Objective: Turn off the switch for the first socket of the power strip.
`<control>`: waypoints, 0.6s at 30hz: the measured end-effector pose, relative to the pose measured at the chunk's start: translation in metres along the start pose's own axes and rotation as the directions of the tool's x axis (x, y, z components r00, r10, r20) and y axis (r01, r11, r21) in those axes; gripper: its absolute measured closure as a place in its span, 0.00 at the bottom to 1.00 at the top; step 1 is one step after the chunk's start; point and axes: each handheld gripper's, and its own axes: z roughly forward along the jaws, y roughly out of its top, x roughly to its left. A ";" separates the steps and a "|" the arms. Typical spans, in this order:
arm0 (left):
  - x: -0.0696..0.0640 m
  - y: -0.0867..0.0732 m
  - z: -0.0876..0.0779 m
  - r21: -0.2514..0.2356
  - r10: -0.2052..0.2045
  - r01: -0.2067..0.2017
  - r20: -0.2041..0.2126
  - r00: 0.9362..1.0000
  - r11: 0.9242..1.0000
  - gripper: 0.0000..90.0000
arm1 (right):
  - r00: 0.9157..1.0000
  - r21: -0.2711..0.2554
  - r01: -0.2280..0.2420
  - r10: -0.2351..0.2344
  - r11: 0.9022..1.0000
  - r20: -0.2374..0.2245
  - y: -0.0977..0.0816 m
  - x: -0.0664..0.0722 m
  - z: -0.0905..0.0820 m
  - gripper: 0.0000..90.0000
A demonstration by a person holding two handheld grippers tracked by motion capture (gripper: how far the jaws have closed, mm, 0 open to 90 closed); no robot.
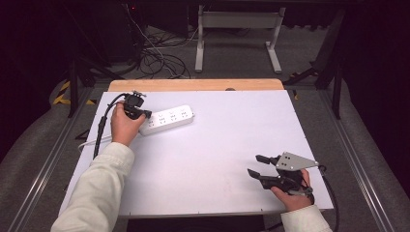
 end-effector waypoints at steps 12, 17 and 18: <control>0.001 -0.005 0.002 -0.025 -0.023 0.023 0.006 1.000 0.999 1.00 | 1.000 -0.008 0.001 -0.001 1.000 -0.001 0.000 0.000 -0.001 0.47; -0.002 -0.007 0.003 -0.032 -0.010 0.010 -0.010 1.000 0.999 1.00 | 1.000 -0.009 0.003 -0.003 1.000 -0.001 0.000 0.000 -0.001 0.47; -0.002 -0.006 0.003 -0.032 -0.003 0.003 -0.018 1.000 0.999 1.00 | 1.000 -0.009 0.003 -0.003 1.000 -0.002 0.000 0.001 -0.001 0.47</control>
